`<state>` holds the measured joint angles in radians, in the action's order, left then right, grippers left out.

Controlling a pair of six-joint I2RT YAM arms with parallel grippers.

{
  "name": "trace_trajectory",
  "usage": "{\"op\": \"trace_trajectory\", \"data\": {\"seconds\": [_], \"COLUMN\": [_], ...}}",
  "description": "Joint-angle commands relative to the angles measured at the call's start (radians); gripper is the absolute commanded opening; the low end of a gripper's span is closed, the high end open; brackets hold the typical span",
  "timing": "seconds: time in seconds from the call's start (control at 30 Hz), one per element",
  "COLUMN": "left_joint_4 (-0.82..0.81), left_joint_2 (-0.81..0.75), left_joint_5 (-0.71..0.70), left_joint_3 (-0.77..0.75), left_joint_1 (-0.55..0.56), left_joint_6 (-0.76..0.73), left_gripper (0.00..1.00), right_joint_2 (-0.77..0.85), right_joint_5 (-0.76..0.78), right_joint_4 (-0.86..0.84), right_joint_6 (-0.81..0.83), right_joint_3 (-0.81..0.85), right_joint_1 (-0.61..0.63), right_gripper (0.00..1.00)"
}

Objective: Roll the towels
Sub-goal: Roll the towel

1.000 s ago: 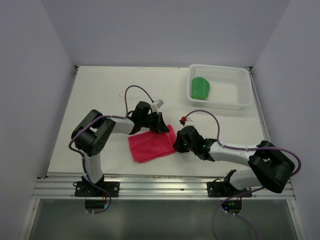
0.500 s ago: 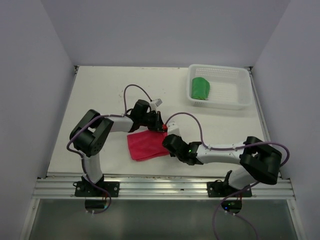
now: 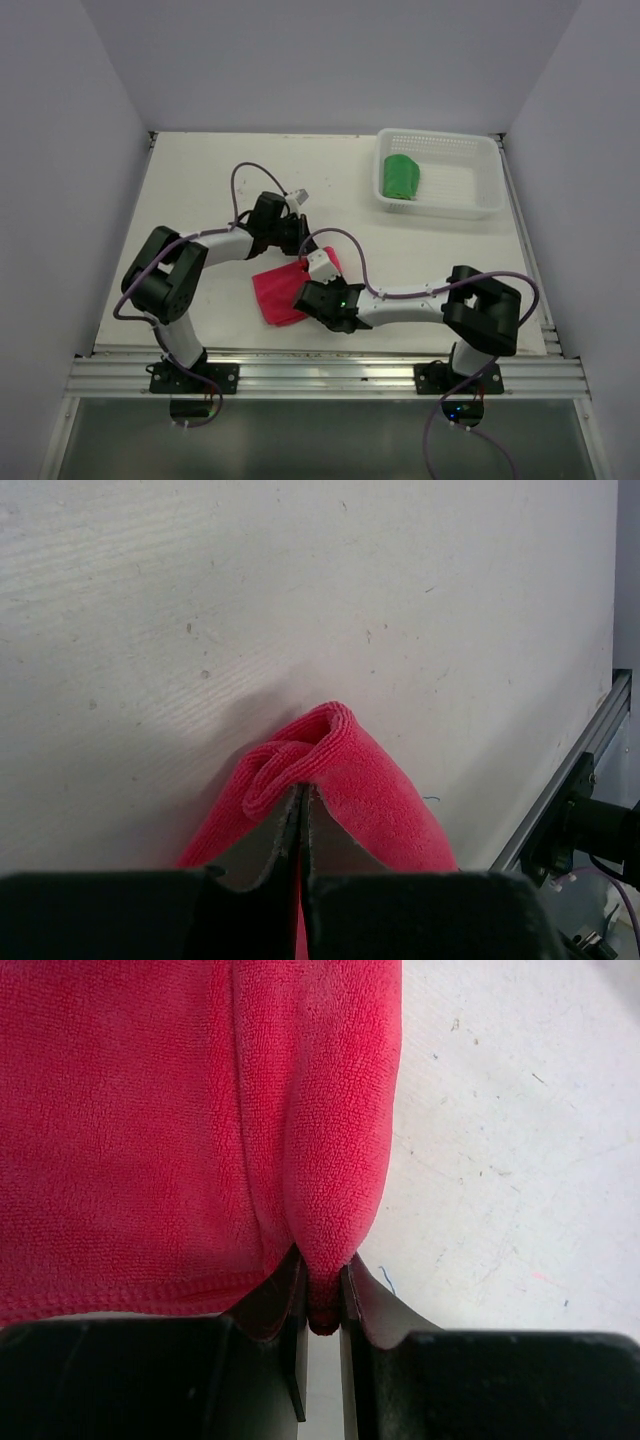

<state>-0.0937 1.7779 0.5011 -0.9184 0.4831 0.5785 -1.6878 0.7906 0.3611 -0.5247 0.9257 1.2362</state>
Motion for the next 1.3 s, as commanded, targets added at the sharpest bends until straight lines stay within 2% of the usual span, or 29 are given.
{"op": "trace_trajectory", "data": {"seconds": [0.0,0.27,0.53,0.9,1.27], "left_joint_4": [0.02,0.04,0.028,-0.078,-0.077], "left_joint_2": [-0.072,-0.159,-0.199,-0.221,-0.284], "left_joint_5": [-0.042,-0.03,0.002,0.037,0.076], "left_joint_3": [0.001,-0.007,0.019,0.13,0.125], "left_joint_1": [-0.02,-0.037,-0.035,0.025,0.057], "left_joint_6": [-0.034,-0.02,-0.014,0.023,0.053], "left_gripper": [0.05,0.05,0.05,0.04,0.04], "right_joint_2": [-0.035,-0.202,-0.357,-0.46,-0.503], "right_joint_5": [0.111,0.222,0.254,0.216,0.188], "right_joint_4": [0.134,0.26,0.357,0.414,0.432], "right_joint_6": [-0.026,0.006,0.066,0.111,0.121], "right_joint_3": [0.073,0.2,0.338,0.438,0.469], "right_joint_1": [0.023,0.103,0.169,0.174,0.172], "right_gripper": [0.0,0.0,0.0,0.0,0.0]}}
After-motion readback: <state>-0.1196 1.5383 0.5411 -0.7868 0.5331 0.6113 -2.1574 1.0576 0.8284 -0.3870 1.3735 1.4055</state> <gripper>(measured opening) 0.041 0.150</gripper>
